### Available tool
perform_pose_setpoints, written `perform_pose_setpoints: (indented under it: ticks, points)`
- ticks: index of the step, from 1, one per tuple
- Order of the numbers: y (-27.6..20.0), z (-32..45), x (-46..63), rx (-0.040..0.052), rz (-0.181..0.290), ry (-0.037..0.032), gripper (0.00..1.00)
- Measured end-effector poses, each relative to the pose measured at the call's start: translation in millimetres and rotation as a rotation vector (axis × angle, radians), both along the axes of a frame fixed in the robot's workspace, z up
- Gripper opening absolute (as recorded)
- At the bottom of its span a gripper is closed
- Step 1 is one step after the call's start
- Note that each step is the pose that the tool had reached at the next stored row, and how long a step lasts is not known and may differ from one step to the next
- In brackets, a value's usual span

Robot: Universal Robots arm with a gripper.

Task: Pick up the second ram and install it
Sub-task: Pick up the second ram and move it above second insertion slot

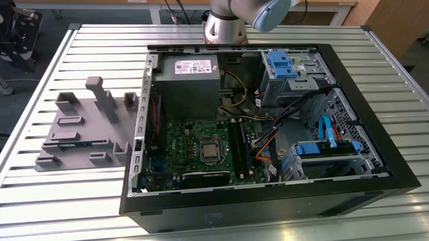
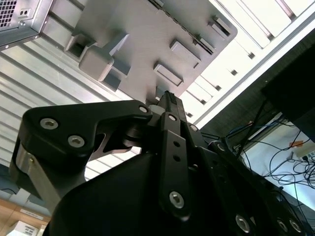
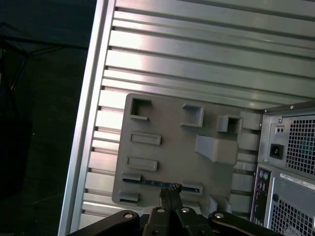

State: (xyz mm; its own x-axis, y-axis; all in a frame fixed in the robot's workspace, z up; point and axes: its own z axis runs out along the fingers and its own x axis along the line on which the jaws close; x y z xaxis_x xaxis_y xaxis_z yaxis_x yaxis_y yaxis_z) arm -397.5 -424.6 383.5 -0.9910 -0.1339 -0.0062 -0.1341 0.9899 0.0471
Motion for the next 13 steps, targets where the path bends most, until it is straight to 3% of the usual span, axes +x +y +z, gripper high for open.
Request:
perform_pose_setpoints:
  ticks: [13]
  points:
    - [0.0,0.0,0.0,0.0,0.016,0.0,0.11]
